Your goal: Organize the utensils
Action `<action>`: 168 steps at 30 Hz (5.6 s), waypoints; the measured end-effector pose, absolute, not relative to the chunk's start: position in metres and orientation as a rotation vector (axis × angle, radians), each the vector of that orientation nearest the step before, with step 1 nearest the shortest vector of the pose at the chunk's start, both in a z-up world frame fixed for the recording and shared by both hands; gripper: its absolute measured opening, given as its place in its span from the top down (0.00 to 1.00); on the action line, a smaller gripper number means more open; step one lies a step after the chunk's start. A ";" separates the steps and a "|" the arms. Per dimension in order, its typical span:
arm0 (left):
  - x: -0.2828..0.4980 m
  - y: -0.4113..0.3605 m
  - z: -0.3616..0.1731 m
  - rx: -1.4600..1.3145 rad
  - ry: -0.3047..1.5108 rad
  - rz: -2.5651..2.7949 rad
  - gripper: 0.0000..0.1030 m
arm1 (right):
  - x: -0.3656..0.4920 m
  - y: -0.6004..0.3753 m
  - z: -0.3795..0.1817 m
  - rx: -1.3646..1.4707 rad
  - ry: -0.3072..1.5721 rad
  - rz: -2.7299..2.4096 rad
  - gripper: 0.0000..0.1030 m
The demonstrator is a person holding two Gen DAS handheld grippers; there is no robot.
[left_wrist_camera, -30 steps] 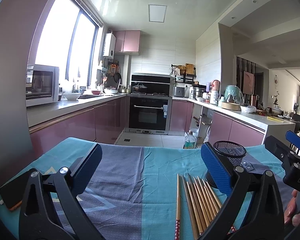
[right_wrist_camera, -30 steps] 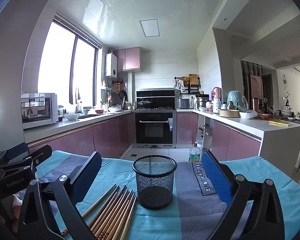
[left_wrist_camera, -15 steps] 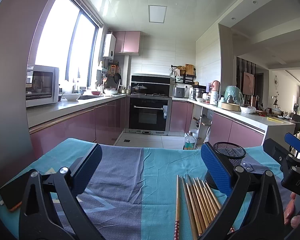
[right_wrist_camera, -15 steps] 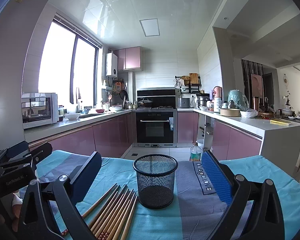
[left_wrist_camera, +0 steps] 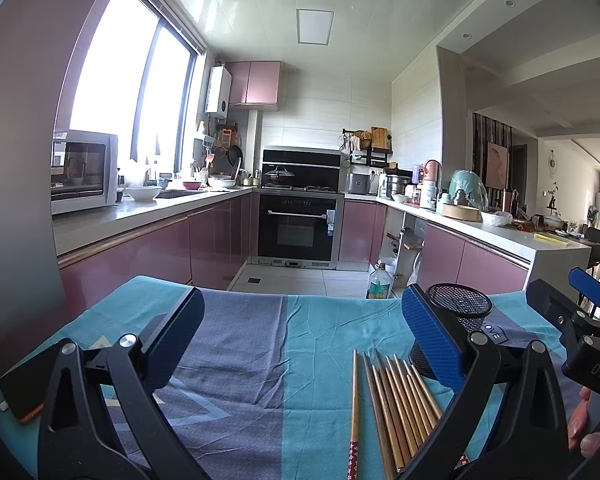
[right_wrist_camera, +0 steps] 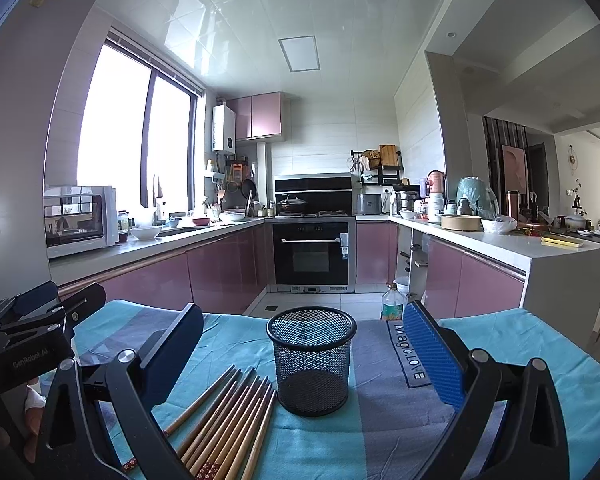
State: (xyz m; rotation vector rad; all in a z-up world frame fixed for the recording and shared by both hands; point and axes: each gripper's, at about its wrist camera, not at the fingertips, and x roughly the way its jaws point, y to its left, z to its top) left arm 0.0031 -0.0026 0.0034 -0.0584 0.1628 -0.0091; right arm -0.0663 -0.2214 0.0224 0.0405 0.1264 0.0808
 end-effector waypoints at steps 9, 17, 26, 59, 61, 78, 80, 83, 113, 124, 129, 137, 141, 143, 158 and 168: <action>0.003 -0.003 0.003 -0.059 0.163 -0.010 0.06 | -0.066 -0.221 0.022 0.039 0.128 0.080 0.06; 0.004 -0.003 0.004 -0.058 0.162 -0.009 0.06 | -0.066 -0.220 0.021 0.041 0.127 0.079 0.06; 0.005 -0.005 0.004 -0.055 0.163 -0.009 0.06 | -0.068 -0.220 0.020 0.045 0.128 0.079 0.06; 0.007 -0.006 0.006 -0.051 0.175 -0.010 0.06 | -0.066 -0.223 0.020 0.054 0.142 0.086 0.06; 0.008 -0.007 0.006 -0.050 0.173 -0.010 0.06 | -0.065 -0.224 0.020 0.055 0.144 0.086 0.06; 0.030 -0.007 -0.013 0.048 0.385 -0.064 0.06 | -0.020 -0.214 -0.015 0.043 0.540 0.252 0.08; 0.038 -0.006 -0.018 0.074 0.439 -0.081 0.06 | -0.016 -0.210 -0.026 0.016 0.597 0.261 0.15; 0.048 -0.004 -0.029 0.103 0.516 -0.115 0.08 | -0.007 -0.205 -0.038 0.009 0.693 0.283 0.25; 0.133 -0.054 -0.097 0.165 0.887 -0.343 0.77 | 0.042 -0.183 -0.065 -0.034 0.909 0.332 0.94; 0.132 -0.047 -0.091 0.047 0.904 -0.356 0.93 | 0.028 -0.195 -0.052 0.013 0.852 0.383 0.95; 0.126 -0.030 -0.068 -0.019 0.866 -0.393 0.93 | 0.017 -0.204 -0.026 0.056 0.778 0.442 0.95; 0.111 -0.022 0.007 -0.099 0.705 -0.524 0.93 | 0.006 -0.223 0.024 0.128 0.620 0.493 0.95; 0.105 -0.026 0.043 -0.131 0.631 -0.585 0.93 | 0.006 -0.233 0.045 0.152 0.551 0.506 0.95; 0.106 -0.031 0.061 -0.148 0.599 -0.601 0.93 | 0.007 -0.237 0.055 0.154 0.517 0.502 0.95; 0.155 -0.103 0.122 -0.196 0.415 -0.605 0.93 | 0.043 -0.273 0.120 0.117 0.367 0.445 0.95; 0.201 -0.169 0.111 -0.172 0.380 -0.538 0.93 | 0.080 -0.283 0.107 0.097 0.383 0.398 0.95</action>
